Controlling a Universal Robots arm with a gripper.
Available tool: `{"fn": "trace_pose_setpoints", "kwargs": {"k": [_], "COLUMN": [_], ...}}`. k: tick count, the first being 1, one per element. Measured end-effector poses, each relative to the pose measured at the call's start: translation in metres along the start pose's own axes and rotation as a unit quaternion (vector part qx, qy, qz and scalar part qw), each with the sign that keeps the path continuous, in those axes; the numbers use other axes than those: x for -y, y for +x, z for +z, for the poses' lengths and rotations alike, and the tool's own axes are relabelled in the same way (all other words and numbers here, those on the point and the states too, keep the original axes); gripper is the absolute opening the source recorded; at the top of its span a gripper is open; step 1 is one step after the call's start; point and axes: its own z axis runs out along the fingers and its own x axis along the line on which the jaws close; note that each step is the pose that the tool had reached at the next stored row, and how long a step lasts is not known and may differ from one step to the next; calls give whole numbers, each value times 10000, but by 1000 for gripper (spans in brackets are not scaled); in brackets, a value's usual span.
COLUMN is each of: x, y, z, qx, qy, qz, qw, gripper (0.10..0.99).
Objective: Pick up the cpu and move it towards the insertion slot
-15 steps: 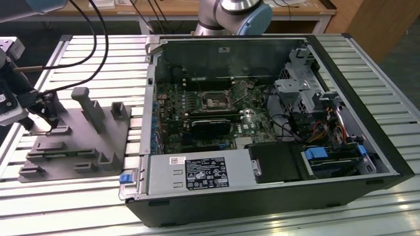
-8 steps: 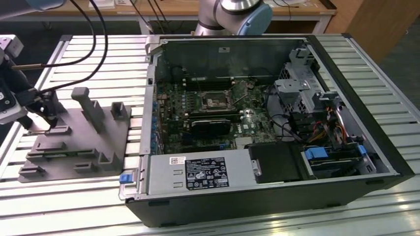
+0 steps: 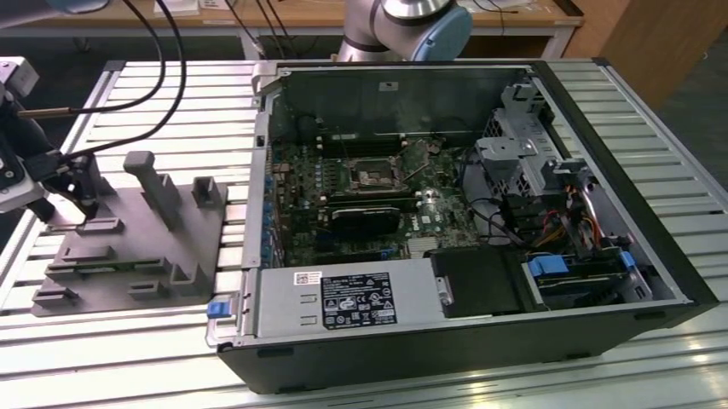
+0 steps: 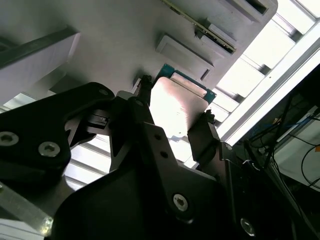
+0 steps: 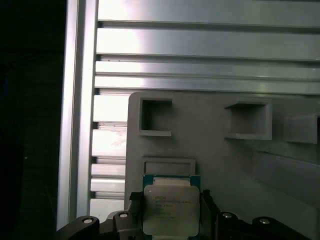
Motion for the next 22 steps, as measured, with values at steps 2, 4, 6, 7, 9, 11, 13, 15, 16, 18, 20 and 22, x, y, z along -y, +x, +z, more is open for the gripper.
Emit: {"fn": "trace_pose_setpoints", "kwargs": {"k": [2,4,6,7,9,11,13,15,16,18,20,22], "x": [0,-1,-1,-2,-2,-2,-3,-3,-3,-4,-4,-4], "y": [0,0,0,0,0,0,0,0,0,0,0,0], "z": [-9,-18,-27,-31,-40,-49,-57,-67,-70,-78,-83,-90], "qx": [0,0,0,0,0,0,0,0,0,0,0,0], "qy": [0,0,0,0,0,0,0,0,0,0,0,0], "qz": [0,0,0,0,0,0,0,0,0,0,0,0], "qw": [10000,10000,10000,10000,10000,10000,10000,10000,10000,10000,10000,10000], "gripper": [545,545,545,545,545,545,545,545,545,545,545,545]}}
